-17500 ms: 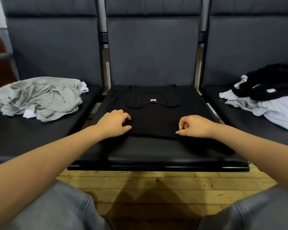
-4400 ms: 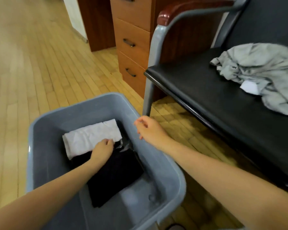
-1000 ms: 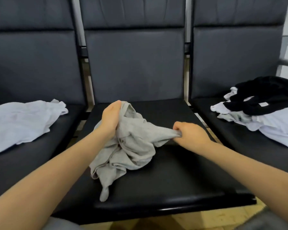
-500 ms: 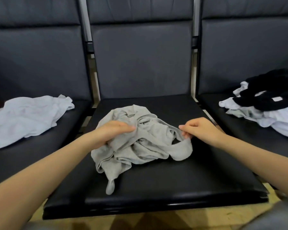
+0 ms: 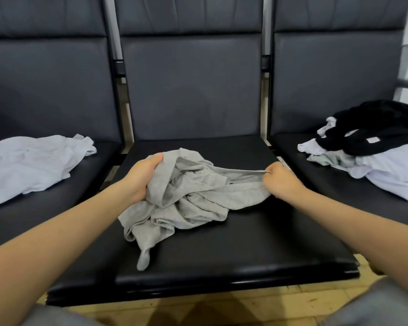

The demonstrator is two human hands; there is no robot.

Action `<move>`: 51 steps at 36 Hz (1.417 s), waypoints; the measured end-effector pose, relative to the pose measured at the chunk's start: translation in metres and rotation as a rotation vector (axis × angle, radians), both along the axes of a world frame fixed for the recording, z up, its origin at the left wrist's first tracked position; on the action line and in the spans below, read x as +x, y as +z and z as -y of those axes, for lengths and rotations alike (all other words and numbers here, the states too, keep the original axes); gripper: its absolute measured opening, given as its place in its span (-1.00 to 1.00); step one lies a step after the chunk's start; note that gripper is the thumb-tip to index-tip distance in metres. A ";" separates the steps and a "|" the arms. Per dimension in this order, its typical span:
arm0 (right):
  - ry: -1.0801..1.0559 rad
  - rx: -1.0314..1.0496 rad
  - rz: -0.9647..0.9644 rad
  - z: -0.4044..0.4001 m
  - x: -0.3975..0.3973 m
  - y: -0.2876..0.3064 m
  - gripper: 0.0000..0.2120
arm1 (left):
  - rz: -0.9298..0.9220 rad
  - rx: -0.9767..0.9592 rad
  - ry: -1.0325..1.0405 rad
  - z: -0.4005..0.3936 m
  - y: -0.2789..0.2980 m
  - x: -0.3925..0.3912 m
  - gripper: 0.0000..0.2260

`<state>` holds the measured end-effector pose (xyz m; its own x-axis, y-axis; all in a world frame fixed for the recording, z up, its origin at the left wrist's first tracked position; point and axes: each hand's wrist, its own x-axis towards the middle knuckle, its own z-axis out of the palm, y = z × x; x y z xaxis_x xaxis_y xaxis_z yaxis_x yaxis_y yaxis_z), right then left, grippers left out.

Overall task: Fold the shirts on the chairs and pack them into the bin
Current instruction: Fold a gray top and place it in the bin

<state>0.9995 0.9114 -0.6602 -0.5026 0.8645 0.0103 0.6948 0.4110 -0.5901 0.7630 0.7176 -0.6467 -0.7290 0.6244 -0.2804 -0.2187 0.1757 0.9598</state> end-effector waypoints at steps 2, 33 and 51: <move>-0.087 -0.156 -0.017 -0.007 -0.002 0.001 -0.90 | 0.004 0.038 0.010 -0.001 0.002 0.002 -0.71; 0.047 -0.165 0.000 -0.002 0.027 0.004 -0.57 | -0.052 0.280 0.074 0.016 0.019 0.007 -0.71; 0.152 -1.053 -1.122 0.030 0.001 0.147 -0.89 | -0.014 0.622 0.067 0.031 0.146 0.015 -0.69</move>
<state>1.0000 0.8812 -0.5130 -0.7343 0.6661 -0.1308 -0.2968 -0.4883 -0.8207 0.7777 0.6867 -0.5008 -0.7731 0.6206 0.1310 -0.1967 -0.4309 0.8807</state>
